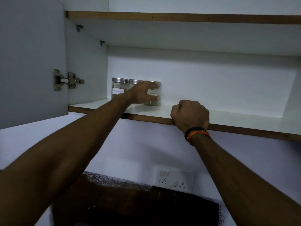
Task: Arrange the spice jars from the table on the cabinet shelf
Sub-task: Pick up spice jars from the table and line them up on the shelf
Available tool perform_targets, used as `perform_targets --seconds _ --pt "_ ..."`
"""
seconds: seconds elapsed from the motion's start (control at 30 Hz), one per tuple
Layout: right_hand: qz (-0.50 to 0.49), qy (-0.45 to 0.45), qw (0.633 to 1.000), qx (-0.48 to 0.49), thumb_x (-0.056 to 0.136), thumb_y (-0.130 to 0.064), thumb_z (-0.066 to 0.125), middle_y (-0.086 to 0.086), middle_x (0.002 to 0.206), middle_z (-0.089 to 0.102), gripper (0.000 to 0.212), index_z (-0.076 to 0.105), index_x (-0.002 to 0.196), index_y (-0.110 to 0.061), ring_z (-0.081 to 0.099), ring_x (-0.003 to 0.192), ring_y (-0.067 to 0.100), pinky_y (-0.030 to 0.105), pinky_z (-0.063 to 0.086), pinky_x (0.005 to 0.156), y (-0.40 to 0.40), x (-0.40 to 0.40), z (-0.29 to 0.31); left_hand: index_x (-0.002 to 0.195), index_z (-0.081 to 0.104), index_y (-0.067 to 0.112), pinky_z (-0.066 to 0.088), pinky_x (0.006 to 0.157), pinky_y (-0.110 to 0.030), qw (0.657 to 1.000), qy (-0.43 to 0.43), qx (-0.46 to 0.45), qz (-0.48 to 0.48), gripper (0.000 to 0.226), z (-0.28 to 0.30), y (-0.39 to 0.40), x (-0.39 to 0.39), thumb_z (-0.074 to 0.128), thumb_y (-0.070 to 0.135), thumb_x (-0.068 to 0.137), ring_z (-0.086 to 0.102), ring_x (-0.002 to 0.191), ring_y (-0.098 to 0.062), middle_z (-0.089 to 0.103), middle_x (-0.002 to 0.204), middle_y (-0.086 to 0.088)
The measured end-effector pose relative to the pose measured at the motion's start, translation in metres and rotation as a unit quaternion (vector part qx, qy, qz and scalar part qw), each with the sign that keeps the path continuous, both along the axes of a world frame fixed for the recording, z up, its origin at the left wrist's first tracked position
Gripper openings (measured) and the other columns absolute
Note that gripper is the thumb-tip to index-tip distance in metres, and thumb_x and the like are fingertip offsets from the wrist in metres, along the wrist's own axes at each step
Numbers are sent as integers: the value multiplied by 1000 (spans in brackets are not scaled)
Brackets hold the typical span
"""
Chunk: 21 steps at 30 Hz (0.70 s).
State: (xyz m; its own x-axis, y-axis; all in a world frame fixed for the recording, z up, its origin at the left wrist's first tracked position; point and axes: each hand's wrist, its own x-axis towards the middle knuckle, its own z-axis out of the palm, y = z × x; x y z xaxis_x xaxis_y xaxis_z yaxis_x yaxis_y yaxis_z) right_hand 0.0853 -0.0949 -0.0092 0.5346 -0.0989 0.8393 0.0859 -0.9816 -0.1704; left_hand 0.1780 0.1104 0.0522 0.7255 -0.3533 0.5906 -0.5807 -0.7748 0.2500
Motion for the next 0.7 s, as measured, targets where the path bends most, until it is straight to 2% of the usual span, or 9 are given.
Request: perform_targets --seconds 0.13,0.27,0.43,0.5,0.6,0.7 --pt "38 27 997 -66 95 -41 44 7 84 65 42 70 80 -11 55 73 24 29 38 63 -6 -4 -4 136 55 22 38 88 -25 1000 -7 -8 -14 58 -18 -6 -38 70 50 87 52 123 -15 56 142 -1" --pt "35 20 997 -64 100 -39 40 12 96 66 46 74 91 -8 60 88 33 38 45 76 -2 -14 -13 133 59 22 49 94 -30 998 -21 -63 -21 51 -34 -2 -81 69 47 89 55 121 -15 57 139 1" --pt "28 17 998 -61 99 -39 39 12 104 68 42 70 105 -11 59 97 34 42 37 85 20 -37 -35 133 59 13 42 102 -31 998 -46 -36 -10 51 -61 3 -126 68 41 91 53 124 -19 59 135 -5" --pt "57 27 996 -69 96 -39 45 11 116 66 42 66 119 -12 58 108 33 44 35 96 26 -47 -46 129 62 11 40 105 -34 997 -71 -19 -8 47 -73 4 -140 68 38 92 50 128 -21 58 135 -8" --pt "104 18 992 -73 88 -33 54 11 131 57 51 55 135 -12 49 125 32 47 30 111 35 -62 -63 125 65 13 34 111 -38 995 -99 -21 7 39 -94 8 -156 67 33 91 39 138 -26 48 146 -12" --pt "146 -17 989 -24 82 -25 57 12 138 51 55 53 136 -15 43 131 33 48 37 105 51 -80 -85 126 65 13 31 114 -38 992 -119 -39 20 40 -120 13 -173 68 31 91 36 141 -28 45 149 -13"
